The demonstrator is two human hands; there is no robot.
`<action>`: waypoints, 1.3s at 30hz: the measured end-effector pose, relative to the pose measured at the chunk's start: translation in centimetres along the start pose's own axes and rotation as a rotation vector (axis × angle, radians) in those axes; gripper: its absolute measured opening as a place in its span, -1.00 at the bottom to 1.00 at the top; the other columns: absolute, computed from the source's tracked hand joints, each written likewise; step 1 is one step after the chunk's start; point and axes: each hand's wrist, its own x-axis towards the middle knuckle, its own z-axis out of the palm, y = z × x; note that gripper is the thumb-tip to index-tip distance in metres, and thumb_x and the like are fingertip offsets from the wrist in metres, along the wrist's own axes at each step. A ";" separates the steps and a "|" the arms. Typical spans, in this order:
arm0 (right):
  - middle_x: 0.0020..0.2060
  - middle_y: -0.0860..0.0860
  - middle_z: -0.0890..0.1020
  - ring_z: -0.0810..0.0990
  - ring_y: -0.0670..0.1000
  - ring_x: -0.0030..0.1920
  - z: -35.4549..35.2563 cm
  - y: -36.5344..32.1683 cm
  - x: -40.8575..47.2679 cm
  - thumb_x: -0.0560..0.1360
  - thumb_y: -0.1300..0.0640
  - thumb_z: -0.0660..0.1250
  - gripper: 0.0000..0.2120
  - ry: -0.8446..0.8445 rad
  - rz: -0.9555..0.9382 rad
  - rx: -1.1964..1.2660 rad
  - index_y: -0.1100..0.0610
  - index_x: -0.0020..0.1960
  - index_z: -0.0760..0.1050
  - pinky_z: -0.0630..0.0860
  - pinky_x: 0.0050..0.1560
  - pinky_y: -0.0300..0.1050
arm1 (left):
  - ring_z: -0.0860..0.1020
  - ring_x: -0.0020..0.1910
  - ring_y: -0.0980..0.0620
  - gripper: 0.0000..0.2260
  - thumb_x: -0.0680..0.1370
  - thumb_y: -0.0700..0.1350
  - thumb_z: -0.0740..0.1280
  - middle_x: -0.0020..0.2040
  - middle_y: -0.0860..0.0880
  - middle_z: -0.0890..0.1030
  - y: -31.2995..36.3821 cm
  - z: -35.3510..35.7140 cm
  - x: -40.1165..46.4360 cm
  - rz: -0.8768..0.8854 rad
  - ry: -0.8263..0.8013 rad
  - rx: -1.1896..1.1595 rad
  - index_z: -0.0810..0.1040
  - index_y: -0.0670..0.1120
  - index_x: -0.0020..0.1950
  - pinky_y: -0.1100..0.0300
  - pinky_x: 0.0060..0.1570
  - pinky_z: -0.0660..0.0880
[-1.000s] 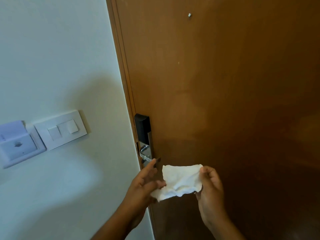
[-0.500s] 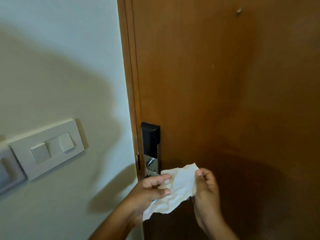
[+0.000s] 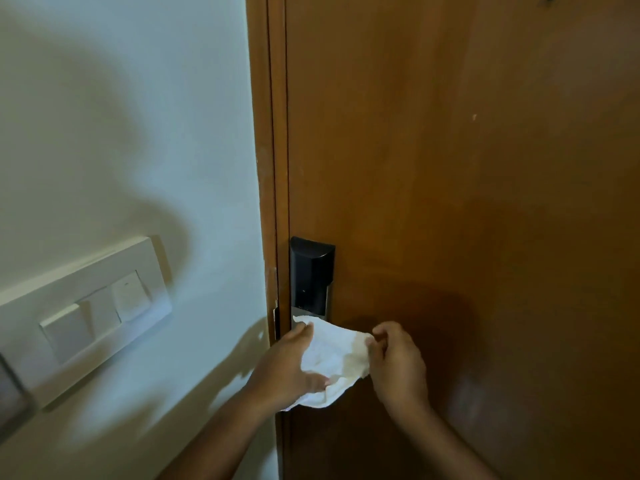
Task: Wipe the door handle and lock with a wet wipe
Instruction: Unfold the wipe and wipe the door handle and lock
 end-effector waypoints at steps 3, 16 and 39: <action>0.08 0.06 0.56 0.56 0.06 -0.01 0.1 -0.1 0.3 0.48 0.24 0.35 -0.77 -0.033 -0.208 -0.306 0.11 0.11 0.60 0.57 -0.07 -0.07 | 0.19 0.57 0.00 -0.16 0.42 0.23 0.46 0.64 0.07 0.07 -0.4 0.0 0.7 0.035 0.029 0.119 0.19 0.00 0.58 0.12 0.45 0.30; 0.38 0.28 0.44 0.40 0.30 0.37 5.5 -0.2 0.6 0.48 -0.04 0.28 -0.40 -0.185 -0.976 -0.710 0.26 0.42 0.35 0.50 0.21 0.26 | 0.45 0.43 -0.14 -0.55 0.58 0.06 0.34 0.45 -0.14 0.49 2.9 -6.3 2.3 0.462 0.610 0.599 0.47 -0.08 0.43 0.02 0.34 0.39; 0.56 0.02 0.11 0.17 0.04 0.51 4.7 0.8 4.8 0.65 0.00 -0.04 -0.49 -0.570 -1.101 -0.522 0.01 0.57 -0.04 0.25 0.38 0.09 | 0.08 0.60 -0.22 -0.38 0.59 0.11 0.18 0.60 -0.22 0.19 6.2 -9.7 12.9 0.809 0.739 0.753 0.14 -0.11 0.59 -0.15 0.57 0.07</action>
